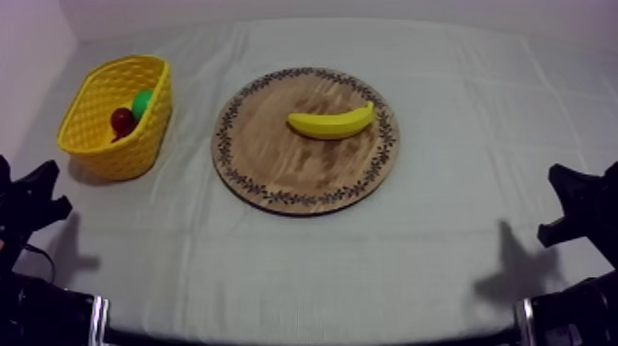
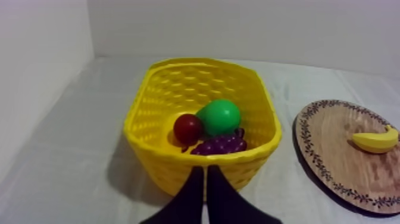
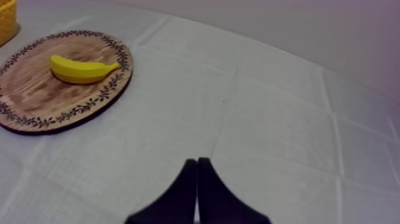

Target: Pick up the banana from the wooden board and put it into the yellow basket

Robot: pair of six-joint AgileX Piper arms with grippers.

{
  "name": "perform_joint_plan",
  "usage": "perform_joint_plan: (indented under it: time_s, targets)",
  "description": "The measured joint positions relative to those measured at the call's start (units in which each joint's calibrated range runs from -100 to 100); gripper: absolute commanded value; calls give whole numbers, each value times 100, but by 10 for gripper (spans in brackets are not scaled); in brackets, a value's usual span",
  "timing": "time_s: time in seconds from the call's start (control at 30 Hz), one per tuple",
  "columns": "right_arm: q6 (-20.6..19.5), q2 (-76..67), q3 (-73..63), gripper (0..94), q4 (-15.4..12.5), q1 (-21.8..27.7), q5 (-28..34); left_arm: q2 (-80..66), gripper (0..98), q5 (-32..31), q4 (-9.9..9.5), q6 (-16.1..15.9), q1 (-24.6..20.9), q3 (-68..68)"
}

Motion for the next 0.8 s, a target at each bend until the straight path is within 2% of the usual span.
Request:
perform_joint_plan:
  time_s: [0.1, 0.63, 0.7, 0.8]
  targets:
    - [0, 0, 0, 3, 0, 0, 0, 0, 0, 127, 77, -58, -75, 0]
    - [0, 0, 0, 3, 0, 0, 0, 0, 0, 138, 73, -102, -169, -29]
    - [0, 0, 0, 3, 0, 0, -8, 0, 0, 137, 51, -113, -169, -62]
    - [0, 0, 0, 3, 0, 0, -14, 94, 0, 47, -85, -24, -143, -112]
